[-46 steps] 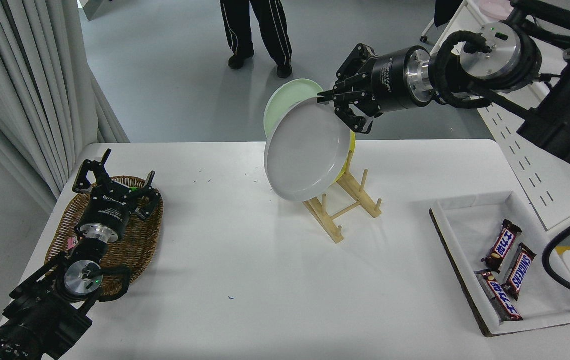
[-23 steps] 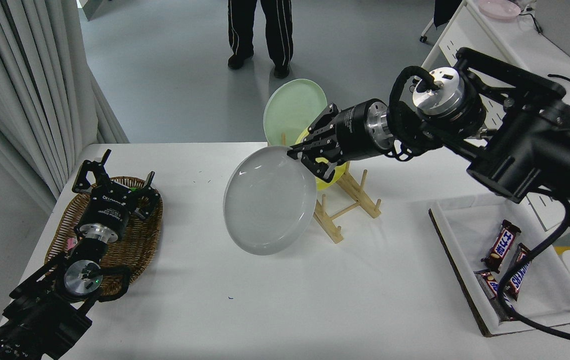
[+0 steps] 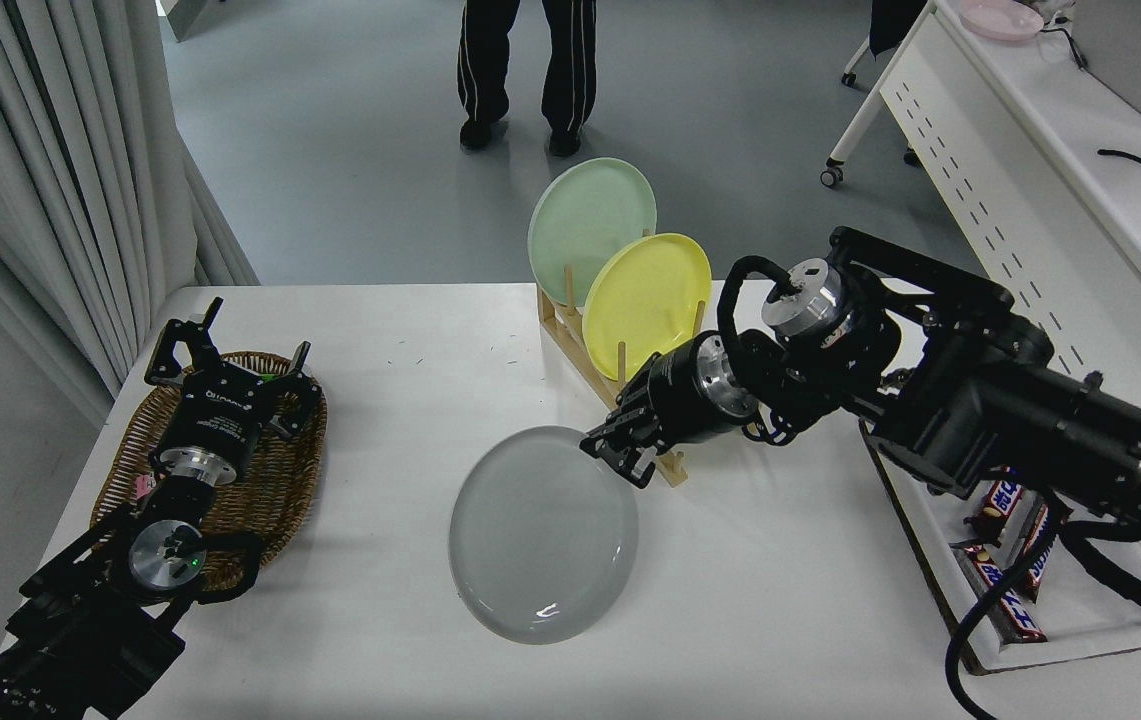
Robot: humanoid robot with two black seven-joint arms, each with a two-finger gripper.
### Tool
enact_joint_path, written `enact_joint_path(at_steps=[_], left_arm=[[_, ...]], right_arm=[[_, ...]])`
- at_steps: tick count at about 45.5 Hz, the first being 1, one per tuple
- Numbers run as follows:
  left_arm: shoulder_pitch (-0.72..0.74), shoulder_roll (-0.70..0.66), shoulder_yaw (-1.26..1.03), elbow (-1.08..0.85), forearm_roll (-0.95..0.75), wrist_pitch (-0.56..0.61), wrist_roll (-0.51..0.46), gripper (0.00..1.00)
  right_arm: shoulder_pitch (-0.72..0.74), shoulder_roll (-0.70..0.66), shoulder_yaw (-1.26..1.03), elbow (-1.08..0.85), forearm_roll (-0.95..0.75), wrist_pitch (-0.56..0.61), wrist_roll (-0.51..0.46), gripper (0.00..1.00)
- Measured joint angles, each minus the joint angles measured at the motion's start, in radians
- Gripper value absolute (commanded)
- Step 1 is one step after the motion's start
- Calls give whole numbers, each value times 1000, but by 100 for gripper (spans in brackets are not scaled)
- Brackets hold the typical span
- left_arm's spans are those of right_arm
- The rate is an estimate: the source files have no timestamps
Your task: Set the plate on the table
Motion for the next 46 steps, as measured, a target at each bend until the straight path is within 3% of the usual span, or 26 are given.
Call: enact_joint_path(at_steps=[46], left_arm=[[0, 0, -1, 0, 0, 0, 0, 100]], right_arm=[[-121, 21, 22, -128, -20, -14, -13, 0]])
